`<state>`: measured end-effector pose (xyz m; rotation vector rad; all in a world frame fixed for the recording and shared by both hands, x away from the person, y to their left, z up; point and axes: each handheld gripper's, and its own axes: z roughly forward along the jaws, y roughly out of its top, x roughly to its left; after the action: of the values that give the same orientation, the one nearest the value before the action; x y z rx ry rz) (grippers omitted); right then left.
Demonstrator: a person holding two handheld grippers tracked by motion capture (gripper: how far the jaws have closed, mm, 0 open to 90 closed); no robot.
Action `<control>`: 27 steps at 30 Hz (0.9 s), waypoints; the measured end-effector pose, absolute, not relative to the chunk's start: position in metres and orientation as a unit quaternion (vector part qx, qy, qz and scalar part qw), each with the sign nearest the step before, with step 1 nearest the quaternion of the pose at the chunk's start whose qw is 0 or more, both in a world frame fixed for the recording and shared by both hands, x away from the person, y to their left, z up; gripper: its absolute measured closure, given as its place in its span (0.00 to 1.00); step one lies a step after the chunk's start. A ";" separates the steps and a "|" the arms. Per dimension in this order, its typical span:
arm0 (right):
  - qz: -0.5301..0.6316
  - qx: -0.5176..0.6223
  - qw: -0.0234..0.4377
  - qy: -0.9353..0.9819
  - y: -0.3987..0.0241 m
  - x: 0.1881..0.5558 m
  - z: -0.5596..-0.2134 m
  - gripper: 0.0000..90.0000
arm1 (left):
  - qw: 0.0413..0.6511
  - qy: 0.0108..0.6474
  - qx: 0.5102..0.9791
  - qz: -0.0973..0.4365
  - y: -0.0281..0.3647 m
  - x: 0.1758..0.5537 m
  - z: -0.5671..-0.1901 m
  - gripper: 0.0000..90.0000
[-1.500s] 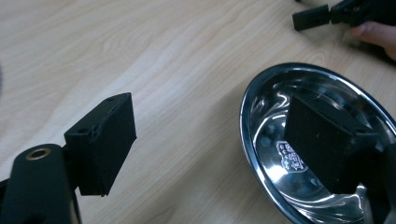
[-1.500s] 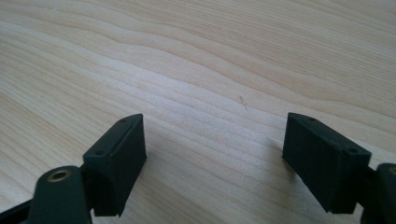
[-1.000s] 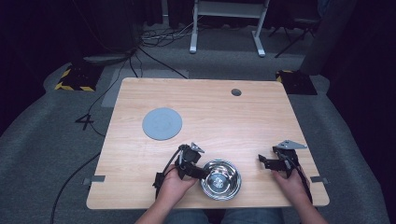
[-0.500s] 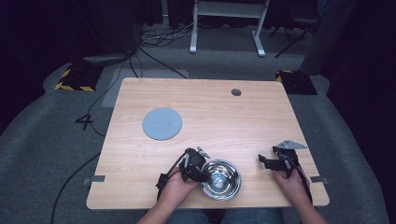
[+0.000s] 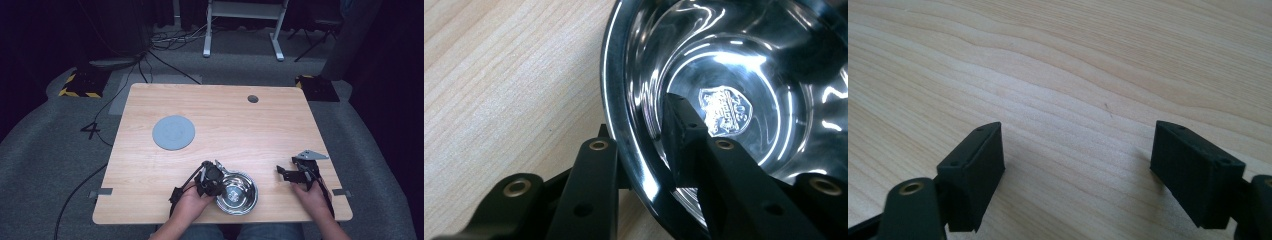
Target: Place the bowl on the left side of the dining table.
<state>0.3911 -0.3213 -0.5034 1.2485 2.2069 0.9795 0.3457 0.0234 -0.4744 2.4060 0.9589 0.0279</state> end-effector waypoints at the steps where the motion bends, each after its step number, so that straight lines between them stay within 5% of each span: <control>1: 0.353 0.449 0.210 0.793 -0.321 0.391 -0.503 0.24 | 0.279 0.350 0.894 0.008 0.024 0.347 -0.475 0.86; 9: 0.352 0.449 0.210 0.794 -0.321 0.391 -0.503 0.24 | 0.318 0.351 0.881 -0.002 0.029 0.345 -0.465 0.95; 27: 0.352 0.450 0.210 0.793 -0.321 0.391 -0.503 0.24 | 0.345 0.357 0.867 0.049 0.038 0.333 -0.431 0.96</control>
<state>0.3910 -0.3211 -0.5034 1.2525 2.2053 0.9797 0.3334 0.0384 -0.4312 2.2517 0.9261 0.1278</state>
